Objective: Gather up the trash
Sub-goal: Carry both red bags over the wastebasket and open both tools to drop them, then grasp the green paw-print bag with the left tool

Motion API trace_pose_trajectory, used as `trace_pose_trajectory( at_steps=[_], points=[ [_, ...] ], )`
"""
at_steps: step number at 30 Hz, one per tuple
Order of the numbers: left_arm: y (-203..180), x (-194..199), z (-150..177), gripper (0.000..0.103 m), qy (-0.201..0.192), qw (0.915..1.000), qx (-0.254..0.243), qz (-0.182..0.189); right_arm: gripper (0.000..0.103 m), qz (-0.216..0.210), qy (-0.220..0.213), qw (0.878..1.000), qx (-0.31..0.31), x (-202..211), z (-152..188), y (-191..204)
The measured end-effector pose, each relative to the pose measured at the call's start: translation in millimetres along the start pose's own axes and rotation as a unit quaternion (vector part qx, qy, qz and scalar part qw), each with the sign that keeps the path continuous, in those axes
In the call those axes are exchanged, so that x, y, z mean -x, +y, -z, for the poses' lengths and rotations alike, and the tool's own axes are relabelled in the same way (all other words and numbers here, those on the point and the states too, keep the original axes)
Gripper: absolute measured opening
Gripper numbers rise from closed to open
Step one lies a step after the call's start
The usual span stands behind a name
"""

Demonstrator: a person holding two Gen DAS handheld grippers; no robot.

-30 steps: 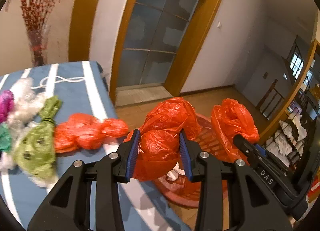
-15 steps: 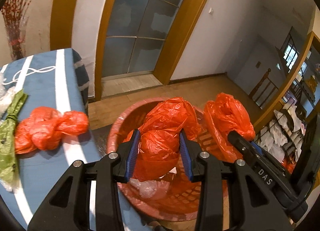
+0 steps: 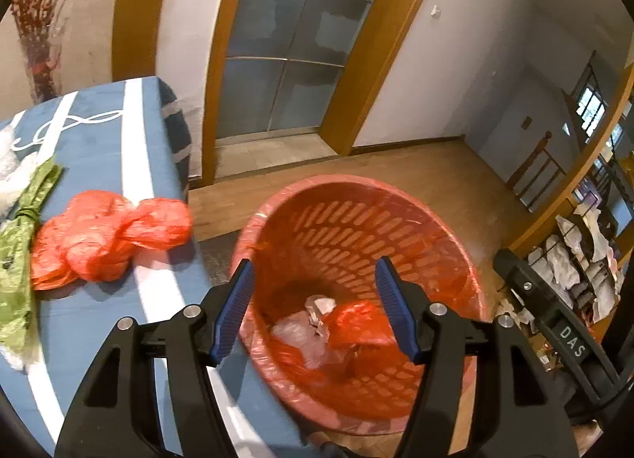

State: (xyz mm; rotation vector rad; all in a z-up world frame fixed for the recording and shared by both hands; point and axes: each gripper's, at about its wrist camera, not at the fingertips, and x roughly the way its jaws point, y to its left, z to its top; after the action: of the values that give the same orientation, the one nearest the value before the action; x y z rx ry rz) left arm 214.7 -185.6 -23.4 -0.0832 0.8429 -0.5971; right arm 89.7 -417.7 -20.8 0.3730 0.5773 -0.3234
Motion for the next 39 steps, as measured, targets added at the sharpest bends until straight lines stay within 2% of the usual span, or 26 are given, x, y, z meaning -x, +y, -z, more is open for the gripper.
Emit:
trace_pose_trajectory(
  at_steps=[8,17,23,26,31,39],
  points=[
    [19,13,3,0.065,-0.008,0.9994,0.004,-0.033,0.059,-0.009,0.000,1.000,0.025,6,3,20],
    [61,37,8,0.067,-0.021,0.9966,0.025,-0.076,0.060,-0.030,0.007,0.998,0.056,11,10,55],
    [107,55,2,0.067,-0.038,0.9902,0.046,-0.126,0.060,-0.048,0.013,0.996,0.078,12,18,81],
    [135,60,-6,0.067,-0.048,0.9838,0.062,-0.162,0.060,-0.056,0.018,0.994,0.086,9,22,92],
    [170,48,-17,0.065,-0.033,0.9762,0.078,-0.199,0.060,-0.066,0.030,0.993,0.095,3,28,104],
    [189,15,-15,0.049,0.018,0.9722,0.071,-0.222,0.060,-0.077,0.048,0.990,0.105,-10,34,115]
  ],
)
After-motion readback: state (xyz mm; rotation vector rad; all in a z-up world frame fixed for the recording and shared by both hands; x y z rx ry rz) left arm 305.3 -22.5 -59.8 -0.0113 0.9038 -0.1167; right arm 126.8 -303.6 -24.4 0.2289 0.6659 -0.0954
